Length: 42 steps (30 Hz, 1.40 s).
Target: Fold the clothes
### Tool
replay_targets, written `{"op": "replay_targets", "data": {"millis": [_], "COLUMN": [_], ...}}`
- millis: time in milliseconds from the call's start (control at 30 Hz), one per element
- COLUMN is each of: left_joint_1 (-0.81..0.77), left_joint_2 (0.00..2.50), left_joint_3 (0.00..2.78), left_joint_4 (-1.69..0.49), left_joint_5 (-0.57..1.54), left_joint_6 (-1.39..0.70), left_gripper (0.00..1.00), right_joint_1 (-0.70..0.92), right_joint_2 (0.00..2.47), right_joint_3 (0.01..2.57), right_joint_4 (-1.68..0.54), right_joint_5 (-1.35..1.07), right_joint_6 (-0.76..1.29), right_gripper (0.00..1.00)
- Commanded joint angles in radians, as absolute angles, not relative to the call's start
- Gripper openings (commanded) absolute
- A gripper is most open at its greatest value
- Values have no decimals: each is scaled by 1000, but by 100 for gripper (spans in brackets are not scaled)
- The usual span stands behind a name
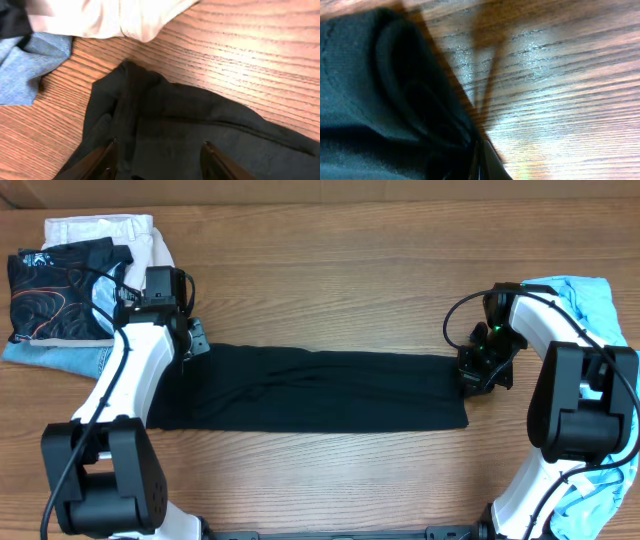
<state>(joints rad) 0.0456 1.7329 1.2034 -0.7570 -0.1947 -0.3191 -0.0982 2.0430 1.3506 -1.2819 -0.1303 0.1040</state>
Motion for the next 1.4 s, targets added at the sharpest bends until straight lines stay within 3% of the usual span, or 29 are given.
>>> {"op": "replay_targets", "data": {"millis": [0,233,300,367,533,1067,1367], "left_joint_1": [46,46,46,46,45,47,47], "left_joint_2": [1775,1833,1843,1844,1835,1599,1595], "left_joint_3": [1216,1216,1216,1216,1235,1280,1280], "left_joint_4": [-751,-723,-709,-693,-692,-995,-1145], "left_joint_5": [-183,-179,-156,-133,-101,-65,-265], "left_joint_6": [-302,-299,-281,-259,-246,-142,-286], "left_gripper": [55,54,49,31,4,4,4], "right_joint_1": [-98,-98,-98,-98,-98,-98,-98], "right_joint_2": [2005,2005,2005,2005,2005,2005,2005], "right_joint_3": [1346,1346,1346,1346,1346,1346,1346], "right_joint_4": [-1279,-1280,-1280,-1280,-1280,-1276,-1275], "right_joint_5": [-132,-132,-132,-132,-132,-132,-132], "right_joint_6": [105,105,105,105,105,105,104], "right_gripper": [4,4,4,4,4,4,4]}}
